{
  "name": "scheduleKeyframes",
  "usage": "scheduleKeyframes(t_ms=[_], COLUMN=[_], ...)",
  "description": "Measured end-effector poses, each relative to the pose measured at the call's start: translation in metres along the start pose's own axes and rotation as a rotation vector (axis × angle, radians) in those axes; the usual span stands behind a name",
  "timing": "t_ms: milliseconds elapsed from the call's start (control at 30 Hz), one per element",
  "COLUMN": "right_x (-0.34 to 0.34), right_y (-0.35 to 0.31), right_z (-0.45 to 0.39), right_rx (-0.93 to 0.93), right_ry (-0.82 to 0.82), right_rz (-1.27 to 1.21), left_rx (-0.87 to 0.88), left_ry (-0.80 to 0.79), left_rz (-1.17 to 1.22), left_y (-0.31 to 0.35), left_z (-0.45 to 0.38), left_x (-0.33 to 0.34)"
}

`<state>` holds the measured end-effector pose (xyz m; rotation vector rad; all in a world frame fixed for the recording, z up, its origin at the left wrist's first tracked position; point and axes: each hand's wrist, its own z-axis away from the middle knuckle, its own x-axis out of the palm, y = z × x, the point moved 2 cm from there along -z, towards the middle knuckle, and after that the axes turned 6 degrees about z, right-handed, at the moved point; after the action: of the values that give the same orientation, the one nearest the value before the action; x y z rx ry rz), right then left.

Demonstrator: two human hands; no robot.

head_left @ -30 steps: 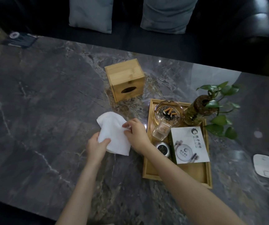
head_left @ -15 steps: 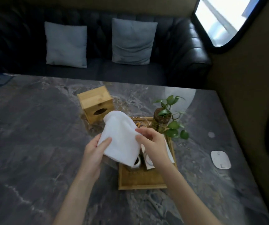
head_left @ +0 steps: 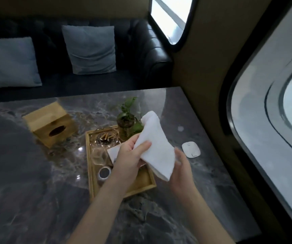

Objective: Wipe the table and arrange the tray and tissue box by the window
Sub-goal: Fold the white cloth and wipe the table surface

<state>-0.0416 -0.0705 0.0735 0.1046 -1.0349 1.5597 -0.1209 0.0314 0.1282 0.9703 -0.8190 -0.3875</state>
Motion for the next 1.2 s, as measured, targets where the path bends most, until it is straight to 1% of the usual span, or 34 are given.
scheduleKeyframes(t_ms=[67,133,167,233,300,400,500,567,700,800,867,933,967,1000,1100,1133,1200], right_x=[-0.017,-0.033,-0.040,-0.049,-0.059,-0.073,-0.080,-0.085,-0.100,-0.101,-0.098,-0.094,-0.093,-0.091,-0.088,-0.090,-0.094], right_y=[-0.004,-0.009,-0.014,-0.026,-0.036,-0.049,-0.064,-0.073,-0.102,-0.142,-0.167,-0.187,-0.194,-0.199,-0.193,-0.187,-0.170], right_z=[0.005,0.003,0.000,-0.003,-0.007,-0.011,-0.019,-0.026,-0.041,-0.046,-0.050,-0.060,-0.067,-0.075,-0.104,-0.113,-0.143], right_rx=[-0.025,-0.056,-0.066,-0.053,-0.016,0.026,0.005,-0.005,-0.051,-0.173,-0.211,-0.256,-0.290,-0.325,-0.490,-0.544,-0.546], right_ry=[-0.100,-0.105,-0.098,-0.077,-0.108,-0.135,-0.142,-0.110,0.010,0.092,0.212,0.352,0.377,0.370,0.318,0.289,0.199], right_rz=[-0.161,-0.228,-0.232,-0.195,-0.161,-0.155,-0.116,-0.059,0.065,0.225,0.373,0.625,0.788,0.935,1.251,1.329,1.418], left_rx=[-0.071,-0.130,-0.140,-0.103,-0.027,0.064,0.105,0.129,0.193,0.170,0.200,0.208,0.201,0.188,0.147,0.147,0.123], left_ry=[-0.056,-0.063,-0.053,-0.039,-0.034,-0.057,-0.100,-0.099,-0.144,-0.188,-0.191,-0.174,-0.170,-0.163,-0.113,-0.103,-0.085], left_rz=[0.119,0.184,0.154,-0.074,-0.326,-0.561,-0.737,-0.916,-1.383,-1.633,-1.716,-1.739,-1.733,-1.717,-1.723,-1.738,-1.744], left_y=[-0.012,-0.027,-0.036,-0.053,-0.067,-0.087,-0.106,-0.117,-0.137,-0.152,-0.160,-0.164,-0.166,-0.167,-0.169,-0.168,-0.169], left_z=[-0.010,-0.018,-0.021,-0.026,-0.031,-0.042,-0.057,-0.066,-0.088,-0.102,-0.107,-0.110,-0.111,-0.113,-0.119,-0.118,-0.123], left_x=[0.017,0.027,0.031,0.035,0.037,0.035,0.033,0.031,0.021,0.010,0.008,0.009,0.010,0.011,0.013,0.016,0.016])
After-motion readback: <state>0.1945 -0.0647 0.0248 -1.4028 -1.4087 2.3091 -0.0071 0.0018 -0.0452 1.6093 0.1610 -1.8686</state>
